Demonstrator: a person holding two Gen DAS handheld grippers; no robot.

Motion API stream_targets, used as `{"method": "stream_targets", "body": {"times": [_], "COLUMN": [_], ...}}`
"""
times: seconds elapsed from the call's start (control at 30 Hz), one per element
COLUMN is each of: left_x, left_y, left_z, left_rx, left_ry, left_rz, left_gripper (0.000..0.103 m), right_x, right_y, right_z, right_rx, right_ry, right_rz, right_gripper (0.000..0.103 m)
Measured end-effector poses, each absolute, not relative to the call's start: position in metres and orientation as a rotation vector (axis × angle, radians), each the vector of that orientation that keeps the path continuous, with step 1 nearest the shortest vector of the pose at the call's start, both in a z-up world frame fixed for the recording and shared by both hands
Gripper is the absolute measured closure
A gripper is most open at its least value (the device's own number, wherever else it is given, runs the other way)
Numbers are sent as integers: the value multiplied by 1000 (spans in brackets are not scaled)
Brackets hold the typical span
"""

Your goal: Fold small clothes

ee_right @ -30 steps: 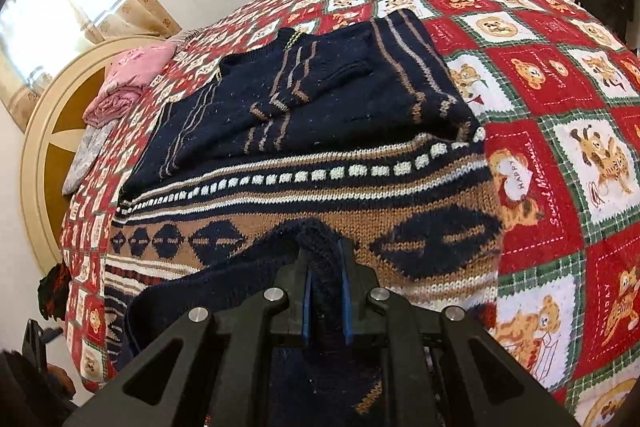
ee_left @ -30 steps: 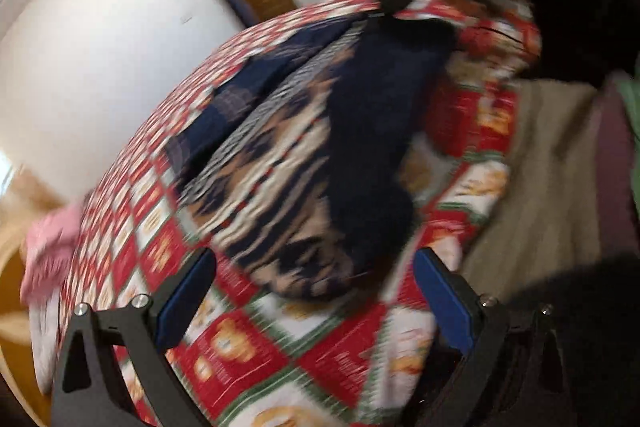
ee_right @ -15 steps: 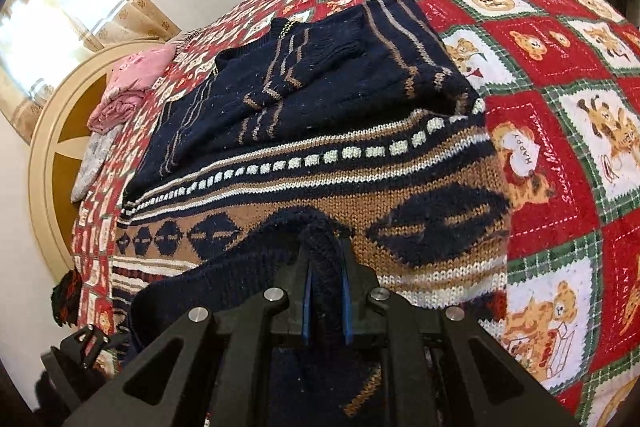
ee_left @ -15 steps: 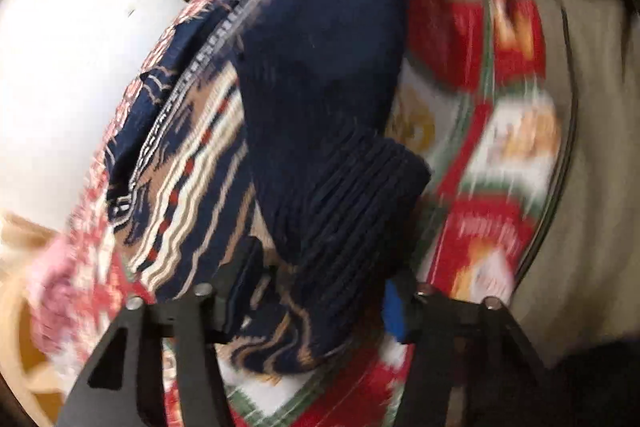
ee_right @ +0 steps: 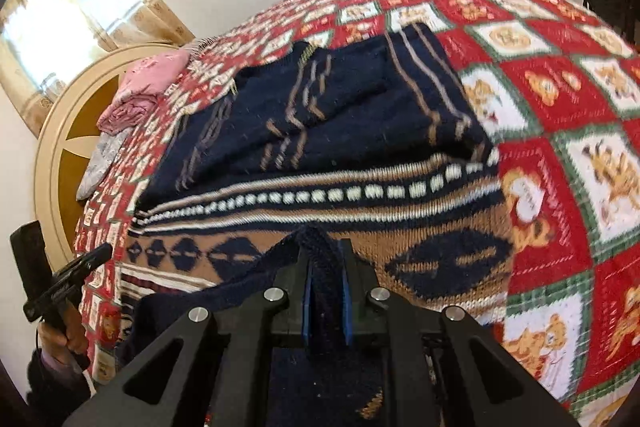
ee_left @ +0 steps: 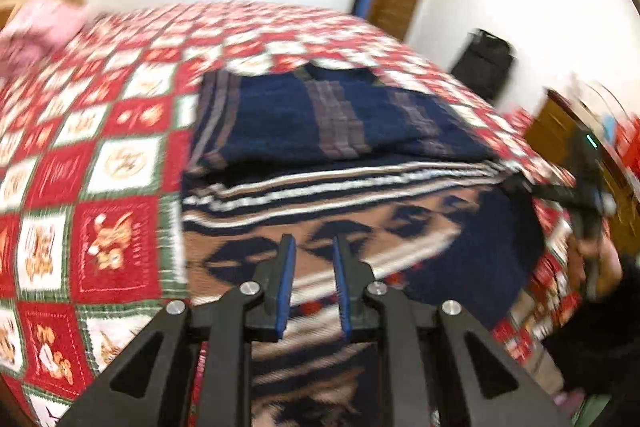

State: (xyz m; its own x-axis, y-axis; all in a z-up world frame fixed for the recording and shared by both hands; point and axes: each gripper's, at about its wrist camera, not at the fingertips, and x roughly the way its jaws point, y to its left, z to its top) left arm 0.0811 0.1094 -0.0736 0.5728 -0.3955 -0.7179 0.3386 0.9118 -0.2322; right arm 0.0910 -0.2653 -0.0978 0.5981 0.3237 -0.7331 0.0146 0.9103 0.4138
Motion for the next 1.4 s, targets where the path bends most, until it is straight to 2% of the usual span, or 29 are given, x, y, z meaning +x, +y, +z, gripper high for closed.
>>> {"method": "stream_targets", "body": {"times": [0.1, 0.13, 0.17, 0.2, 0.23, 0.27, 0.3, 0.33, 0.47, 0.6, 0.7, 0.77, 0.83, 0.9, 0.93, 0.97, 1.0, 1.07, 1.23, 1.4], "left_x": [75, 69, 58, 46, 29, 14, -5, -16, -61, -58, -42, -21, -6, 8, 12, 15, 20, 29, 52, 50], "left_y": [114, 114, 110, 106, 99, 94, 85, 79, 54, 31, 22, 27, 42, 62, 70, 76, 83, 91, 116, 113], "left_z": [-77, -75, -71, -66, -61, -59, -58, -60, -85, -121, -141, -142, -130, -113, -108, -104, -102, -100, -104, -110], "left_rx": [-117, -106, -74, -12, 69, 141, 242, 313, 626, 804, 838, 739, 558, 346, 288, 240, 184, 93, -159, -200], "left_ry": [867, 851, 832, 809, 778, 752, 717, 702, 720, 768, 795, 835, 872, 871, 857, 843, 838, 844, 849, 886], "left_rz": [-512, -556, -603, -653, -696, -731, -776, -806, -948, -874, -784, -737, -765, -778, -765, -750, -726, -704, -576, -600], "left_gripper": [85, 82, 76, 63, 54, 37, 28, 27, 27, 27, 27, 30, 39, 47, 49, 57, 66, 74, 74, 76], "right_x": [92, 92, 92, 92, 92, 92, 92, 92, 89, 88, 82, 73, 64, 57, 53, 48, 44, 39, 39, 38], "right_y": [-276, -279, -283, -285, -286, -285, -284, -282, -276, -279, -283, -289, -299, -307, -310, -313, -314, -312, -277, -249], "right_z": [-111, -113, -116, -117, -117, -117, -117, -116, -116, -117, -110, -100, -89, -85, -83, -81, -80, -80, -82, -84], "right_rx": [475, 492, 516, 536, 539, 537, 532, 525, 514, 535, 556, 559, 574, 592, 598, 600, 599, 589, 404, 280], "right_ry": [949, 951, 952, 950, 949, 947, 946, 945, 948, 949, 935, 894, 854, 831, 816, 795, 779, 779, 807, 829], "right_rz": [187, 189, 190, 200, 201, 200, 198, 194, 197, 191, 202, 214, 228, 236, 233, 223, 218, 233, 256, 274], "right_gripper": [90, 89, 88, 88, 88, 88, 88, 88, 87, 87, 87, 87, 84, 57, 35, 29, 29, 29, 29, 29]}}
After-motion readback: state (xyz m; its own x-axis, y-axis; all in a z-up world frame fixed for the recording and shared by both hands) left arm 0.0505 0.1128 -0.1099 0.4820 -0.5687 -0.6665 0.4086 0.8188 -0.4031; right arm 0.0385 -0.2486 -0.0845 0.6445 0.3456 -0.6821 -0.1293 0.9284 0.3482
